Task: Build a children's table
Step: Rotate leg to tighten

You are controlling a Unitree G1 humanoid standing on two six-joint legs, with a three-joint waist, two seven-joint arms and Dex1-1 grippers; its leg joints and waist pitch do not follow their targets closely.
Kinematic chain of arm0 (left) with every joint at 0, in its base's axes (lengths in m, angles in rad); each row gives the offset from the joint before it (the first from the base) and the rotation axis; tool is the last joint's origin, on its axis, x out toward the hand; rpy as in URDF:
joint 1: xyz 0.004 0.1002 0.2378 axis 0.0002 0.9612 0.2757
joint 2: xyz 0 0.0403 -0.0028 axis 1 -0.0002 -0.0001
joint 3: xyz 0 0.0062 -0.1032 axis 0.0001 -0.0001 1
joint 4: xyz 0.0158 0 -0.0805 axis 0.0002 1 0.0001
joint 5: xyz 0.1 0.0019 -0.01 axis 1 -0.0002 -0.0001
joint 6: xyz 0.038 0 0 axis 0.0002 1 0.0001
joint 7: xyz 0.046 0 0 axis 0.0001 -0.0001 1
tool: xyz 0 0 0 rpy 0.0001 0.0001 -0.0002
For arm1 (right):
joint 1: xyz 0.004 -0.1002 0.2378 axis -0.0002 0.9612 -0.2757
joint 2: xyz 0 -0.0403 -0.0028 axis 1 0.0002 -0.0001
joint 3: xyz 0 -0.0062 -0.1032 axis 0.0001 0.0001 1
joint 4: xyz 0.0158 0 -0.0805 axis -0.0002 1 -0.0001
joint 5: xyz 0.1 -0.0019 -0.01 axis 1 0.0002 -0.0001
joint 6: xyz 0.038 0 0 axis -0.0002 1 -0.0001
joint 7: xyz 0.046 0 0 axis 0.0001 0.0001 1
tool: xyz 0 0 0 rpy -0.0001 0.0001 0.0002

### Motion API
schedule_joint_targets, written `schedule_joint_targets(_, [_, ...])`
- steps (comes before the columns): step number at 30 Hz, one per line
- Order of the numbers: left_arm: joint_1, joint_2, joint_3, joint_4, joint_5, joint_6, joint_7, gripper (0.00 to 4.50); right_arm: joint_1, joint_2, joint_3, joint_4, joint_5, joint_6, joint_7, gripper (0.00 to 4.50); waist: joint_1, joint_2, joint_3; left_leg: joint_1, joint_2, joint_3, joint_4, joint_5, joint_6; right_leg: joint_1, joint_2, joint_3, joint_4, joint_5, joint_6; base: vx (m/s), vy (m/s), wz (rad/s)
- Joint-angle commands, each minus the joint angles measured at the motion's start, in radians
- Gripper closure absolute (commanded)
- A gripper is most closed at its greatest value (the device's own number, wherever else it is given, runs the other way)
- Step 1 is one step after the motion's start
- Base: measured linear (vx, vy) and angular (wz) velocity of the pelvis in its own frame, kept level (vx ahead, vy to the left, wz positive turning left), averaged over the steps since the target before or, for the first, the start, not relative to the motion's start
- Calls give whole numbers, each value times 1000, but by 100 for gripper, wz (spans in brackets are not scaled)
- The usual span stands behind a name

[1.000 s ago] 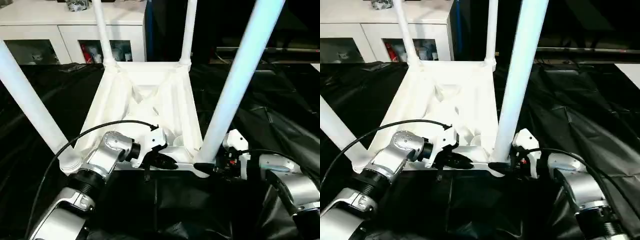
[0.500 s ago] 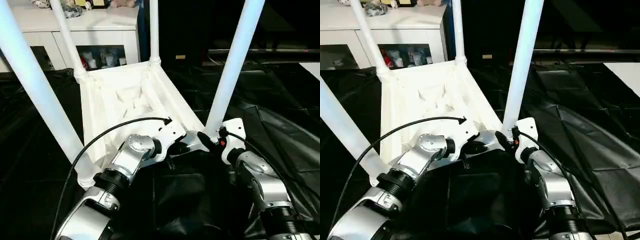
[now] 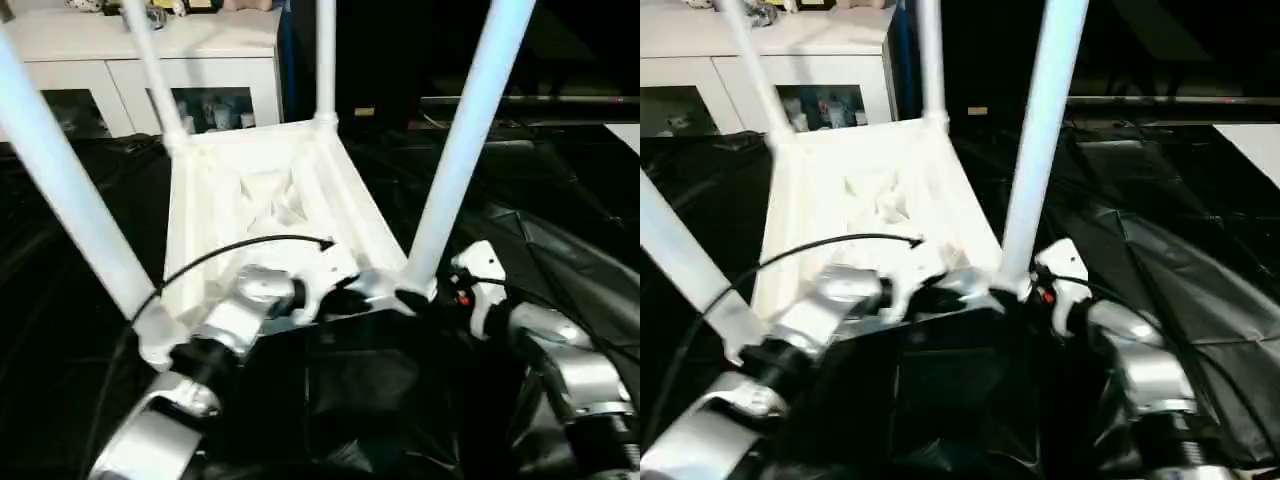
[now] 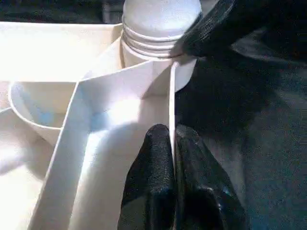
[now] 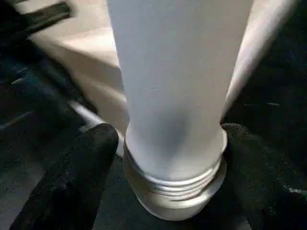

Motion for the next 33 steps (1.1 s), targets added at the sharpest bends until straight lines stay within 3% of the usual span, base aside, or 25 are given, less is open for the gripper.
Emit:
schedule_joint_targets(1, [24, -8, -16, -27, -71, -16, -100, 450, -3, -17, 52, -48, 18, -4, 89, 85, 4, -25, -42, 5, 90, -43, -79, -219, 106, 31, -72, 41, -69, -247, -255, 0, 0, 0])
schedule_joint_targets(4, [26, 7, -10, -38, -94, -3, -147, 450, 7, -43, 70, -55, 11, 1, 128, 85, 10, -23, -42, 12, 90, -38, -76, -204, 104, 27, -71, 43, -67, -223, -269, 0, 0, 0])
schedule_joint_targets(10, [31, 24, -10, -40, -96, -2, -182, 450, 21, -52, 81, -61, 27, 9, 172, 98, 25, -23, -42, 10, 90, -37, -75, -195, 100, 31, -74, 43, -65, -231, -266, 0, 0, 0])
schedule_joint_targets(13, [34, 23, -7, -46, -92, 2, -187, 450, 25, -51, 93, -55, 21, 0, 178, 98, 26, -23, -43, 10, 91, -38, -76, -188, 95, 31, -73, 42, -64, -226, -263, 0, 0, 0])
schedule_joint_targets(15, [35, 23, -7, -46, -91, 2, -186, 450, 24, -51, 95, -49, 18, -4, 180, 132, 26, -24, -43, 10, 89, -37, -75, -184, 97, 31, -73, 42, -63, -220, -263, 0, 0, 0])
schedule_joint_targets(21, [38, 24, -10, -50, -93, 3, -186, 450, 14, -48, 94, -14, 10, -22, 190, 169, 26, -25, -44, 9, 89, -37, -74, -178, 102, 32, -73, 42, -64, -225, -262, 0, 0, 0])
schedule_joint_targets(26, [34, 19, -11, -37, -76, -9, -160, 450, -1, -38, 98, 40, -22, -42, 148, 176, 26, -25, -43, 10, 88, -37, -74, -178, 101, 31, -72, 41, -64, -228, -265, 0, 0, 0])
schedule_joint_targets(29, [25, 8, -12, -16, -51, -18, -107, 450, -8, 1, 76, 91, -48, -57, 49, 177, 22, -26, -40, 9, 88, -38, -77, -204, 90, 28, -73, 41, -68, -270, -256, 0, 0, 0])
schedule_joint_targets(33, [9, -36, -5, 20, -19, -25, 11, 450, -11, 89, 25, 155, -62, -44, -140, 178, 6, -28, -34, 13, 85, -42, -82, -279, 45, 18, -72, 42, -84, -397, -223, 0, 0, 0])
